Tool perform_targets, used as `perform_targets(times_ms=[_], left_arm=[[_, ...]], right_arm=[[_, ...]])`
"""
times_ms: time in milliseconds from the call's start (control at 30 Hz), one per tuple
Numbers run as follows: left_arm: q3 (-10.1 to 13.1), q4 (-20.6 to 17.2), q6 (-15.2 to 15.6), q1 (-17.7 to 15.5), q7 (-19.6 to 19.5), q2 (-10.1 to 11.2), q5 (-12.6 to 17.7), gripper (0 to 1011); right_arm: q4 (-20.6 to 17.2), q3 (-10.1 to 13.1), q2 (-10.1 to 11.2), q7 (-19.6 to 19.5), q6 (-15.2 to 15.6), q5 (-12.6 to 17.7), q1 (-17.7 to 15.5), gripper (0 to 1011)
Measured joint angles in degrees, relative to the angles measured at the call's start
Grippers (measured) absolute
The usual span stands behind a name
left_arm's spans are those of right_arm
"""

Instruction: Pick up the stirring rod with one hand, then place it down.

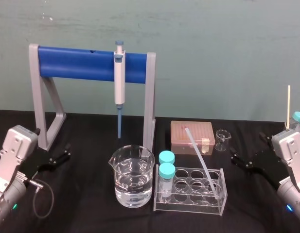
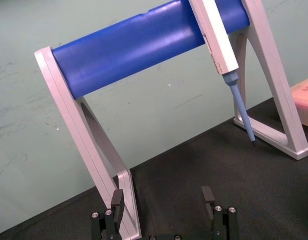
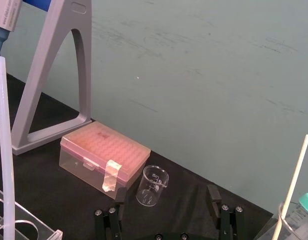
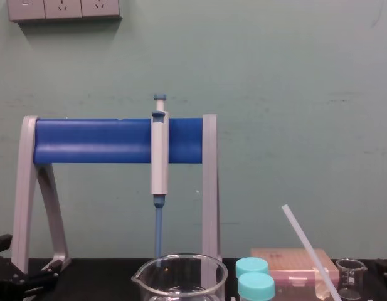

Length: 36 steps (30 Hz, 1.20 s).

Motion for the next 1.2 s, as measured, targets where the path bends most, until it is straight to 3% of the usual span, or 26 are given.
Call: perform_targets(times_ms=[1200], left_arm=[[0.0,0.0,0.0,0.0,0.0,0.0,0.0,1000]], right_arm=[[0.0,0.0,0.0,0.0,0.0,0.0,0.0,1003]])
